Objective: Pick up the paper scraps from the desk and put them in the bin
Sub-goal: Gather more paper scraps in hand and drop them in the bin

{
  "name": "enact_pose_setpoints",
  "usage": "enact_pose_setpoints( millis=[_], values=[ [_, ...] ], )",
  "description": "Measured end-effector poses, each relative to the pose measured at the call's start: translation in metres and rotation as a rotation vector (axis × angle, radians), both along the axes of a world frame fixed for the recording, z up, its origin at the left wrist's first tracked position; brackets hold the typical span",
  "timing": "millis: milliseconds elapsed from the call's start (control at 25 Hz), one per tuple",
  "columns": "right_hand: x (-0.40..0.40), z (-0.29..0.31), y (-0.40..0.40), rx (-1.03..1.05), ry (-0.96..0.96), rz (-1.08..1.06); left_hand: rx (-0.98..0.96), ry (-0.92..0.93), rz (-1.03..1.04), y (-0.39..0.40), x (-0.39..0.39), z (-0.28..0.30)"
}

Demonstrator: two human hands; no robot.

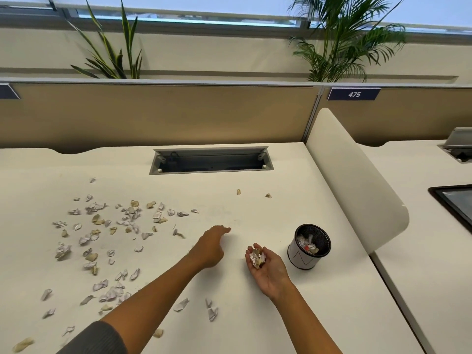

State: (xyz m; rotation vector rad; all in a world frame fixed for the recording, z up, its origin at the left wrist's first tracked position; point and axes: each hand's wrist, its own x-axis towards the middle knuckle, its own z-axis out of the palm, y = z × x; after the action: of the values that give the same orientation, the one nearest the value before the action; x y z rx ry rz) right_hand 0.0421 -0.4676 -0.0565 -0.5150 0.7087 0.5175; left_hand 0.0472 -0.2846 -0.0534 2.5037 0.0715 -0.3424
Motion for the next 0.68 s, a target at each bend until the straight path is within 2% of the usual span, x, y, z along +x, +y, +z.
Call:
enact_pose_setpoints(
  millis=[120,240,320,400,520,680],
  values=[
    [-0.001,-0.001,-0.007,-0.008,0.002,-0.008,0.186,-0.021,-0.143,-0.003,-0.001,-0.013],
    [-0.003,-0.003,-0.011,-0.019,-0.003,0.001,0.37,-0.063,-0.144,-0.007,-0.004,-0.011],
    [-0.005,-0.005,-0.012,-0.029,0.001,0.015,0.425,-0.059,-0.139,-0.006,-0.007,-0.011],
    [-0.007,-0.005,-0.01,-0.039,0.002,0.034,0.358,-0.06,-0.076,-0.006,-0.007,-0.01],
    [-0.007,-0.004,-0.006,-0.065,0.002,0.063,0.121,-0.119,0.003,-0.02,-0.006,0.003],
    [-0.005,-0.003,-0.001,-0.107,-0.019,0.097,-0.175,-0.151,-0.025,-0.052,-0.011,0.025]
  ],
)
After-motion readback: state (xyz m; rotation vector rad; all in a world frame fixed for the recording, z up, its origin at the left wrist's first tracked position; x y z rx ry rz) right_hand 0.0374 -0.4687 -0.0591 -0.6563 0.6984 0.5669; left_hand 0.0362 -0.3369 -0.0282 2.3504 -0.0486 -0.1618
